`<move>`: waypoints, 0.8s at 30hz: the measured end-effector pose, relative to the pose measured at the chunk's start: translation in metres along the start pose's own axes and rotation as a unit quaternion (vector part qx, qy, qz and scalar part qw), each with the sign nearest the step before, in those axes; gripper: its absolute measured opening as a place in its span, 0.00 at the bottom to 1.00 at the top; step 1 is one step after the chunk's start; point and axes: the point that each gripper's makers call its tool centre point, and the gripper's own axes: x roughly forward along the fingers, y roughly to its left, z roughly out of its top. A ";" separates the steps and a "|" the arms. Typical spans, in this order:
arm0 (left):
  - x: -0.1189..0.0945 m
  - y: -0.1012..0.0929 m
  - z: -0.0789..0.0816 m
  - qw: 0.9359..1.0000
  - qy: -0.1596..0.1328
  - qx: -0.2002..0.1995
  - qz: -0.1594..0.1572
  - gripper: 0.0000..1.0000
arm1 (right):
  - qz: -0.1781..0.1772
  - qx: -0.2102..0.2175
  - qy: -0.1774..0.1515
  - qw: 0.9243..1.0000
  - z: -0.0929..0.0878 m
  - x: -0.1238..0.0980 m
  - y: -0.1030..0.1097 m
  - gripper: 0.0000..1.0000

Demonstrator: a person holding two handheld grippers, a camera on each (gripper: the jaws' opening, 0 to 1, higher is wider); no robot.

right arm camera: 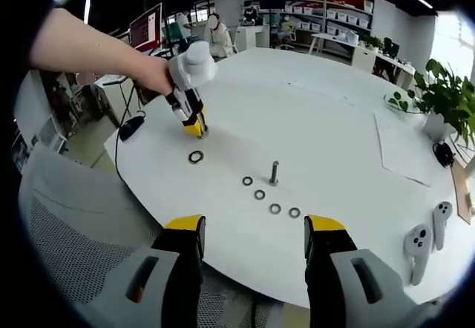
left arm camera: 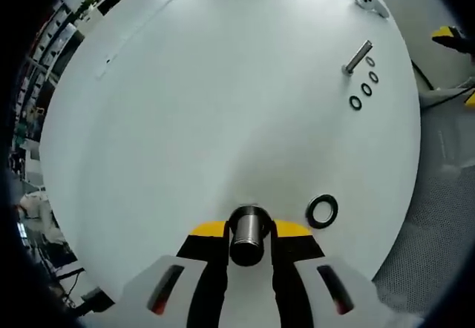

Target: Place the washer onto the threaded stud by aligning its center hole with the stud, sliding it down to the base, and recovering from edge contact or off-axis alignment until the washer reaches the visible bottom stop.

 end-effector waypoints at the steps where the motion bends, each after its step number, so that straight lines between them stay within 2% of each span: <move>1: 0.000 0.001 0.000 1.000 -0.001 0.000 0.001 0.19 | 0.000 0.002 0.000 1.000 0.000 0.000 0.000 0.56; 11: -0.001 0.002 -0.002 1.000 -0.020 -0.014 0.000 0.22 | 0.002 0.001 -0.001 1.000 0.001 0.000 0.001 0.56; 15: -0.006 0.002 -0.002 0.999 -0.040 -0.030 0.010 0.30 | 0.005 0.002 -0.006 1.000 0.003 0.000 0.002 0.57; 18: -0.012 0.003 -0.004 0.997 -0.055 -0.055 0.014 0.31 | 0.006 0.002 -0.005 1.000 0.002 0.001 0.002 0.57; 24: -0.017 -0.001 -0.013 0.995 -0.068 -0.074 0.019 0.31 | 0.013 0.000 -0.006 1.000 0.003 0.002 0.007 0.57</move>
